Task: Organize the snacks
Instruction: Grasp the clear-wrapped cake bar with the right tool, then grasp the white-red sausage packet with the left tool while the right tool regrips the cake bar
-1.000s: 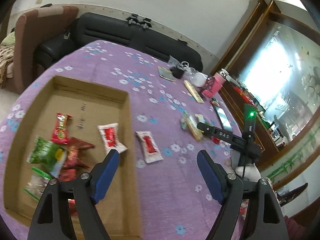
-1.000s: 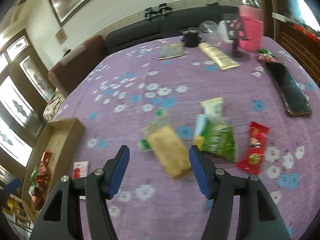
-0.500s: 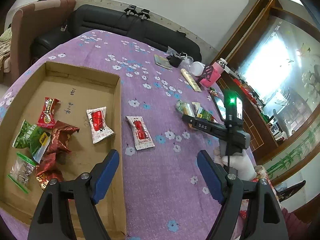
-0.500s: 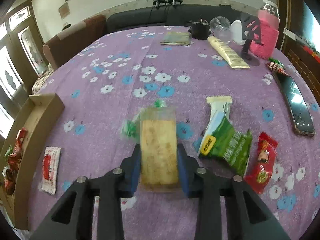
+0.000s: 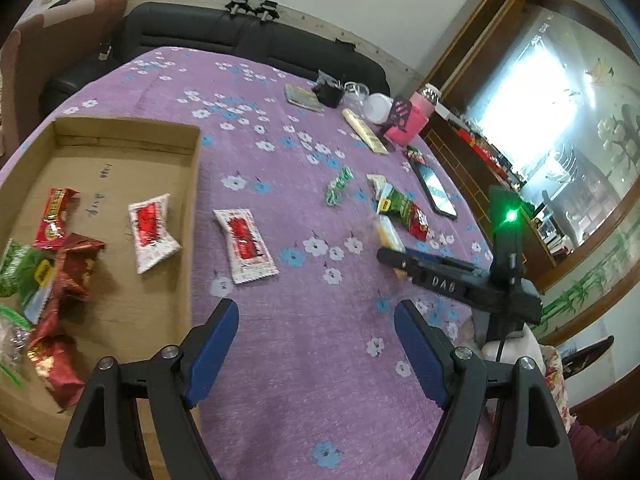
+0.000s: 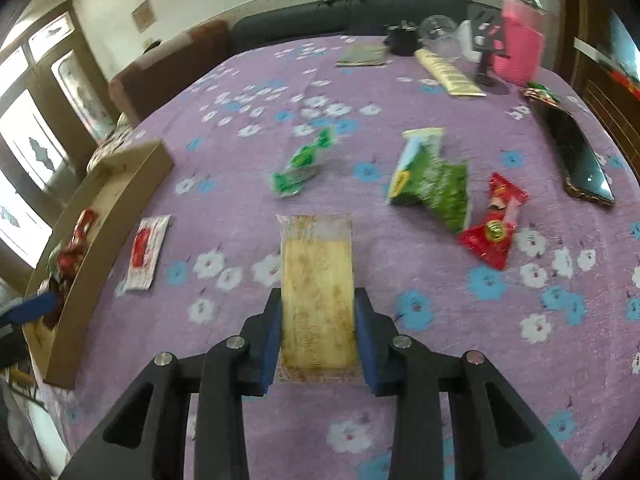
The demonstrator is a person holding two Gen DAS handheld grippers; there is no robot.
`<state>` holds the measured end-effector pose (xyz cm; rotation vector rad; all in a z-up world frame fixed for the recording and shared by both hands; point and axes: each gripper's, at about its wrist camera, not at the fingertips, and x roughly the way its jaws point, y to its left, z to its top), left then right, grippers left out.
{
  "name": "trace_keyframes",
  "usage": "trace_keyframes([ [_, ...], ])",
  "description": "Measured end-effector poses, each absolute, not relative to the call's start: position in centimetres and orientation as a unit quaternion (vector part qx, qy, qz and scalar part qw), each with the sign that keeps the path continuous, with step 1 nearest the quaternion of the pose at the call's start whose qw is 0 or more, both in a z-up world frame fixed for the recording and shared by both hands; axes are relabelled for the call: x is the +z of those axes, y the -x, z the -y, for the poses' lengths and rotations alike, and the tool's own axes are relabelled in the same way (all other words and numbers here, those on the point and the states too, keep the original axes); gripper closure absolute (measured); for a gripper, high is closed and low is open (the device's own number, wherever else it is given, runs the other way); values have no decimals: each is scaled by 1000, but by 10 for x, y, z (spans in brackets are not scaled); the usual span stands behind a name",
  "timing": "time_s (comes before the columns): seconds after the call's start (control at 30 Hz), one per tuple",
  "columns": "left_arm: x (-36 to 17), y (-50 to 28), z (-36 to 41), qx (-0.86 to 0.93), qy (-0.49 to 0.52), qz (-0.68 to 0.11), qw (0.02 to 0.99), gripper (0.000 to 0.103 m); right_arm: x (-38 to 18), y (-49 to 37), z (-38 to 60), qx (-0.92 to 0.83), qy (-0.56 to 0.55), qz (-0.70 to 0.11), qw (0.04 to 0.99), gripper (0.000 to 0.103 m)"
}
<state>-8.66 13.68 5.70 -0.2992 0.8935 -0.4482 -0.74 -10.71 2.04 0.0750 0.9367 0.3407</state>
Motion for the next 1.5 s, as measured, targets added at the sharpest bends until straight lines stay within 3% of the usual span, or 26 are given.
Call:
trace_keyframes([
  [0.53, 18, 12, -87, -102, 3, -465, 879, 20, 15, 6, 124, 180, -83, -430, 881, 70],
  [0.63, 12, 7, -77, -89, -31, -469, 878, 36, 16, 6, 123, 178, -81, -428, 882, 68],
  [0.73, 11, 9, -73, -76, -58, -457, 884, 47, 16, 7, 120, 186, -80, -424, 883, 56],
  [0.77, 13, 11, -74, -84, -56, -453, 886, 65, 16, 8, 118, 188, -76, -423, 883, 54],
  [0.87, 16, 9, -77, -100, -32, -460, 882, 70, 17, 8, 112, 183, -61, -420, 887, 54],
  [0.97, 16, 13, -75, -109, -26, -459, 881, 70, 17, 8, 111, 184, -61, -420, 887, 54],
  [1.07, 15, 10, -75, -112, -16, -464, 879, 66, 17, 10, 105, 186, -45, -420, 887, 69],
  [1.17, 13, 3, -73, -106, -7, -474, 874, 54, 17, 13, 95, 193, -20, -419, 887, 68],
  [1.37, 10, -13, -60, -78, -37, -461, 883, 53, 15, 12, 96, 198, -20, -419, 886, 67],
  [1.47, 10, -19, -56, -82, -45, -452, 887, 70, 15, 15, 93, 202, -8, -418, 886, 70],
  [1.5, 10, -18, -54, -84, -53, -449, 888, 71, 15, 16, 92, 203, -6, -418, 886, 71],
])
